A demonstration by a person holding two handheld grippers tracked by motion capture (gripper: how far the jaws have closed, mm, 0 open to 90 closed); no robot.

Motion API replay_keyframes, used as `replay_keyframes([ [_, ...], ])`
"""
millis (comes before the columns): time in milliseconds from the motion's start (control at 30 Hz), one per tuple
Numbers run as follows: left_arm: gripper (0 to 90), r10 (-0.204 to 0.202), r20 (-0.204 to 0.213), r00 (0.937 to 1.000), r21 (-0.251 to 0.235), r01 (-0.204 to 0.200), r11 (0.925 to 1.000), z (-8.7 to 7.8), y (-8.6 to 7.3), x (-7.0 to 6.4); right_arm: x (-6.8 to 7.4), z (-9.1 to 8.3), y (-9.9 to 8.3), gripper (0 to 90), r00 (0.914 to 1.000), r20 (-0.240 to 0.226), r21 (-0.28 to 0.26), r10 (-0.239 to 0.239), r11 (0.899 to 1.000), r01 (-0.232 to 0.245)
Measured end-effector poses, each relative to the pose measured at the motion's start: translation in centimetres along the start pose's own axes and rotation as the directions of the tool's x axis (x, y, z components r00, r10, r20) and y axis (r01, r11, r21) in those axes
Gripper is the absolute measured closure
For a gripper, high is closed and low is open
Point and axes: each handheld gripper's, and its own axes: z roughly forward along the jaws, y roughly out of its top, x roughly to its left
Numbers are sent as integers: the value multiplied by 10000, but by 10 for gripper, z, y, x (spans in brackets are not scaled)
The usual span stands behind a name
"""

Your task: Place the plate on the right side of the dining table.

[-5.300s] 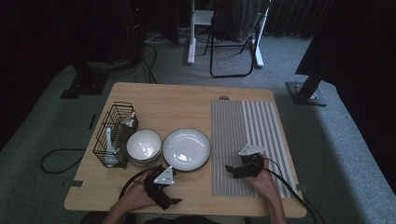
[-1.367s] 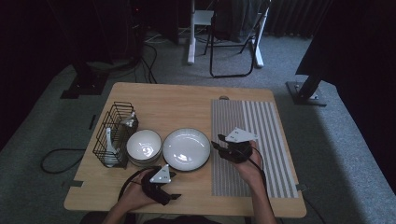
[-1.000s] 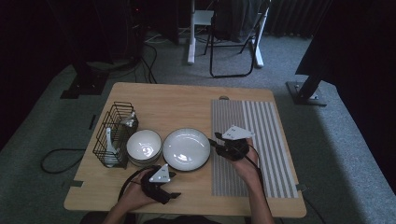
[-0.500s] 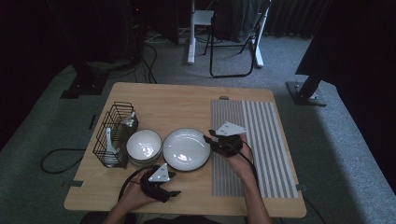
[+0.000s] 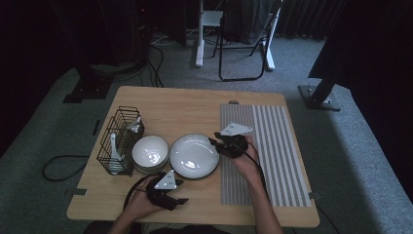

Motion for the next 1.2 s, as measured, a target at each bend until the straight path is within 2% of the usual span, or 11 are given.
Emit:
replay_keyframes([
  [133, 350, -80, -65, 9999, -46, 80, 10000, 0, 0, 0, -5, 6, -3, 674, 9997, -141, 130, 217, 9997, -215],
  [300, 399, -200, -160, 9997, -144, 198, 9997, 0, -1, 0, -10, 17, -6, 711, 9994, 12, 351, 346, 9988, -346],
  [433, 441, -82, -530, 9986, -191, 72, 9998, -3, -1, -1, -12, 22, -8, 735, 9991, 163, 483, 402, 9980, -409],
  [500, 458, -123, -665, 9977, -367, 99, 9993, -5, -1, -1, -11, 25, -8, 736, 9982, 539, 712, 252, 9970, -290],
  [700, 516, -225, -953, 9952, -980, 131, 9951, -15, 0, -1, -14, 34, -10, 743, 9980, 484, 795, 411, 9958, -449],
  [867, 555, -240, -1358, 9904, -1658, 11, 9862, -22, 2, -3, -16, 40, -11, 727, 9976, 359, 911, 594, 9939, -625],
  [900, 582, -312, -1646, 9859, -1748, 20, 9846, -24, 3, -4, -16, 44, -11, 728, 9975, 343, 1027, 618, 9926, -650],
  [1000, 610, -379, -1838, 9822, -1844, 34, 9828, -24, 4, -4, -17, 48, -10, 732, 9976, 311, 1110, 625, 9917, -656],
  [1067, 690, -340, -2067, 9778, -1843, -47, 9829, -25, 5, -3, -19, 55, -9, 741, 9976, 263, 1240, 643, 9900, -671],
  [1100, 709, -340, -2067, 9778, -1843, -47, 9829, -25, 5, -3, -19, 55, -9, 741, 9976, 263, 1240, 643, 9900, -671],
  [1200, 744, -405, -2339, 9714, -1813, -26, 9834, -26, 6, -2, -20, 60, -9, 765, 9972, 253, 1366, 711, 9879, -739],
])
